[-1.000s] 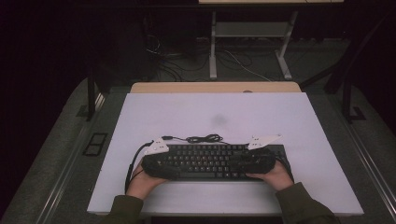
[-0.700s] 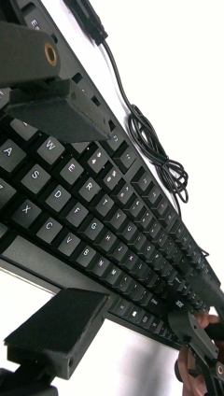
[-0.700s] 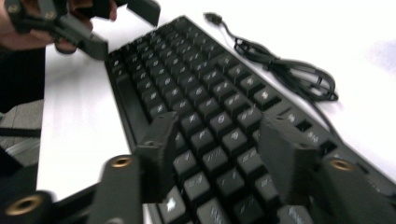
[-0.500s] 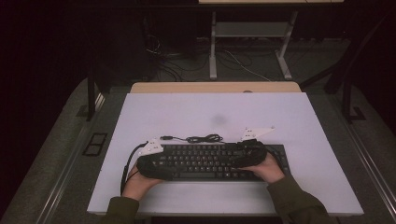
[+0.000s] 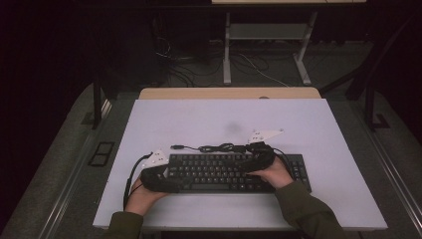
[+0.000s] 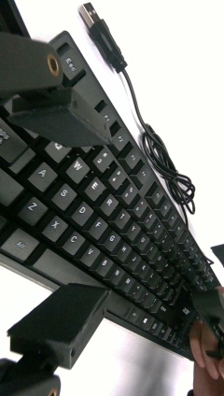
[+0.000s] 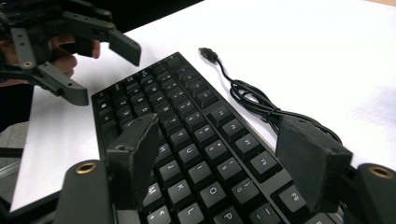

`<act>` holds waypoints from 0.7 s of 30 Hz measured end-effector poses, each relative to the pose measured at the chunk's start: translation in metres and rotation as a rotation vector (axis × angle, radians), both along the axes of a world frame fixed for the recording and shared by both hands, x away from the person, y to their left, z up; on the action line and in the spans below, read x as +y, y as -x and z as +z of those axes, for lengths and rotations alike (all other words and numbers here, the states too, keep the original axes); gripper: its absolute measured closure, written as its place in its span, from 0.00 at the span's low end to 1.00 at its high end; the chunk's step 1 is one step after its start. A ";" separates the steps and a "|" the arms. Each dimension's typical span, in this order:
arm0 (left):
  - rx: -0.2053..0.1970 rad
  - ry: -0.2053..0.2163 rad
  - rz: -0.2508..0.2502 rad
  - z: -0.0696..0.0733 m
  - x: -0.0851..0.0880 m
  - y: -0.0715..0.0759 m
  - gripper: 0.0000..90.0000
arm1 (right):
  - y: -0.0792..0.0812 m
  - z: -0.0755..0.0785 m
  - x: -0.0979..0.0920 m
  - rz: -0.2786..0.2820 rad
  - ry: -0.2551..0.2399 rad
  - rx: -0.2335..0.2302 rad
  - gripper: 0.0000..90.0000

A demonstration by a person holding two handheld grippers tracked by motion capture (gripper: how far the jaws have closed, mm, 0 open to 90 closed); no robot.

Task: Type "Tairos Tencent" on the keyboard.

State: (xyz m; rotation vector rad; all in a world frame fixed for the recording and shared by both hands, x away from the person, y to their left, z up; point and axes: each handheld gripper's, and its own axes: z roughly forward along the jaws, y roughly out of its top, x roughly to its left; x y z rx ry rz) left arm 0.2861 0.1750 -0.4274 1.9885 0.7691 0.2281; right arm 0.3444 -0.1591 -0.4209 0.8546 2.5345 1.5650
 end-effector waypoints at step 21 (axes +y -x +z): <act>0.001 -0.062 0.031 -0.007 0.010 -0.007 0.83 | 0.006 -0.010 0.010 0.015 0.018 0.007 0.30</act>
